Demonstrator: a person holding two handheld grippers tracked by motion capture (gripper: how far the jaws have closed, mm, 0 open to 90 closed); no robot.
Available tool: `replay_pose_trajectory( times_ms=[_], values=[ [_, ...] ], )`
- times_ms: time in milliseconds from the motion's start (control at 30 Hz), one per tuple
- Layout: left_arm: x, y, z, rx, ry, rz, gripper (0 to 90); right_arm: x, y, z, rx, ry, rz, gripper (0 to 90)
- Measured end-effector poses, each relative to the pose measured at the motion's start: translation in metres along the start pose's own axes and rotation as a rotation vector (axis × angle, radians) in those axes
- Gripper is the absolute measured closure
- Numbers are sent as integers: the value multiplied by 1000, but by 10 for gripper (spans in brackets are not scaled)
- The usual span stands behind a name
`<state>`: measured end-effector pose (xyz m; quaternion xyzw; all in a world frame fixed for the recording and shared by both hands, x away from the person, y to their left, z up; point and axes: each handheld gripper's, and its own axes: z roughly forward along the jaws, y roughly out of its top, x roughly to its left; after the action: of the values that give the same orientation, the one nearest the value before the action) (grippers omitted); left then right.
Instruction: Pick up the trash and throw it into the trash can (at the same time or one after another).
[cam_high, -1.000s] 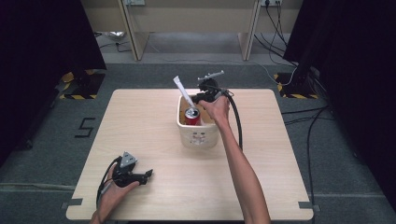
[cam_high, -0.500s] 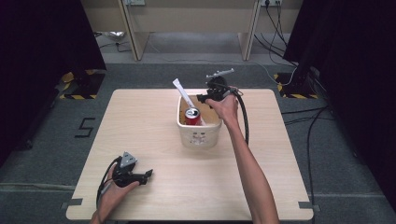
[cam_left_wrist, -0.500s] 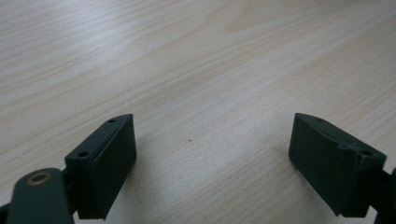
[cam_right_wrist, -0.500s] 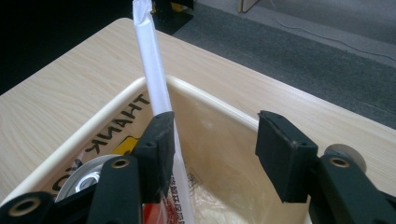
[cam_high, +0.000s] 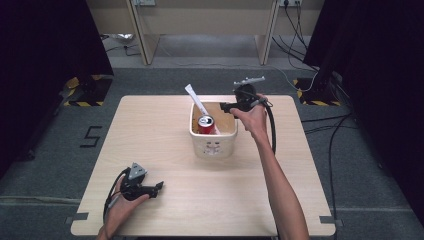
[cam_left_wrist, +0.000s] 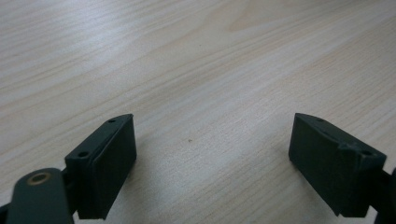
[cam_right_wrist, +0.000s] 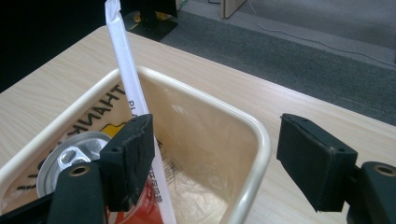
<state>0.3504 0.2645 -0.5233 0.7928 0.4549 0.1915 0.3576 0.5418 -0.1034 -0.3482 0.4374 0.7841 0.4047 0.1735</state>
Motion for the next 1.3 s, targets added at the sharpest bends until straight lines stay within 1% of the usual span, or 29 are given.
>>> replay_pose_trajectory(
  times_ms=[200, 233, 400, 467, 767, 933, 1033, 1233, 1300],
  values=[
    [0, 0, 0, 0, 0, 0, 142, -7, -7, -10, -13, -13, 6, 269],
    [0, 0, 0, 0, 0, 0, 142, -8, -7, -11, -12, -14, 12, 268],
    [0, 0, 0, 0, 0, 0, 142, -14, -13, -20, -24, -21, 12, 268],
    [0, 0, 0, 0, 0, 0, 142, -17, -15, -23, -22, -26, 20, 268],
    [0, 0, 0, 0, 0, 0, 142, -30, -28, -36, -40, -38, 35, 266],
    [0, 0, 0, 0, 0, 0, 142, -37, -34, -42, -43, -44, 41, 264],
    [0, 0, 0, 0, 0, 0, 142, -41, -38, -44, -46, -47, 54, 264],
    [0, 0, 0, 0, 0, 0, 142, -49, -51, -46, -32, -60, 65, 264],
    [0, 0, 0, 0, 0, 0, 142, -51, -56, -47, -35, -63, 71, 264]
  ],
)
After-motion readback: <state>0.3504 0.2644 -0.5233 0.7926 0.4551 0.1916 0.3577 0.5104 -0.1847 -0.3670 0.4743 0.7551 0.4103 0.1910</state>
